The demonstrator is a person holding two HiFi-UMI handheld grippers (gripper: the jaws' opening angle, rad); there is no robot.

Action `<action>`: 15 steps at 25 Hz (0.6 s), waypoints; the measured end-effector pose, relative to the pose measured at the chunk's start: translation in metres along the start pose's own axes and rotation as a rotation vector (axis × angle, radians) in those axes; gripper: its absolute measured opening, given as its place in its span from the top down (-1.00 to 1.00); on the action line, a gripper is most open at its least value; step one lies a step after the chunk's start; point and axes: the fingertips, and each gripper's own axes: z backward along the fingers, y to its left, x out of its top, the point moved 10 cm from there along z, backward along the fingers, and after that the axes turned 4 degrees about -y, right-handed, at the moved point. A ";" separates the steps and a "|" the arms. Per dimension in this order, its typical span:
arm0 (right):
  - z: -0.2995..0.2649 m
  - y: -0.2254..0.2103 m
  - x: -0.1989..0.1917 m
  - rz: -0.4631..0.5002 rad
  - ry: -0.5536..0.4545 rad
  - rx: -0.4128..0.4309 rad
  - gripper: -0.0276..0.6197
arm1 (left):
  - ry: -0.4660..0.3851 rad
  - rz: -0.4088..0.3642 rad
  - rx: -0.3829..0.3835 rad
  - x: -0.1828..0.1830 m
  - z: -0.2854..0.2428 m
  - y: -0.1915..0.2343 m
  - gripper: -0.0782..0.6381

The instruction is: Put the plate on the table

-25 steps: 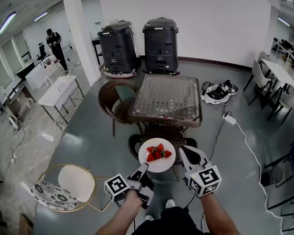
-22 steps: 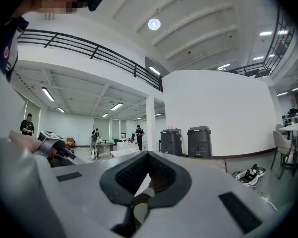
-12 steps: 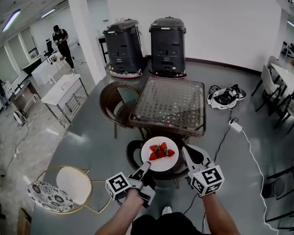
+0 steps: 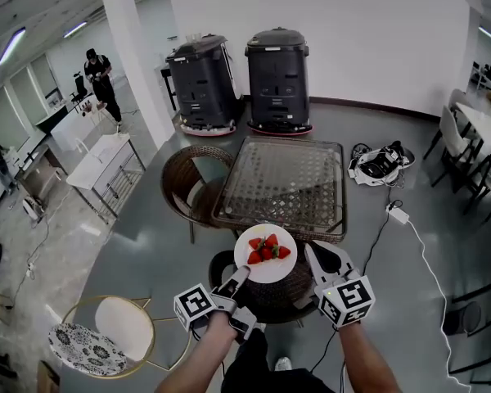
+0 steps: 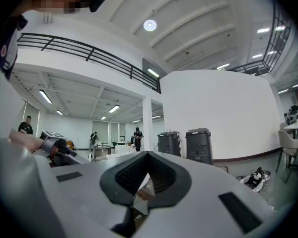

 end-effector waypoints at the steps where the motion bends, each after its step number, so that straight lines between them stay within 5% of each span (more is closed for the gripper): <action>1: -0.007 -0.004 -0.001 0.003 0.003 -0.009 0.90 | 0.010 -0.001 0.001 0.007 -0.010 0.002 0.74; 15: -0.121 -0.065 -0.035 0.011 0.094 -0.141 0.90 | 0.194 -0.026 0.021 0.101 -0.171 0.047 0.73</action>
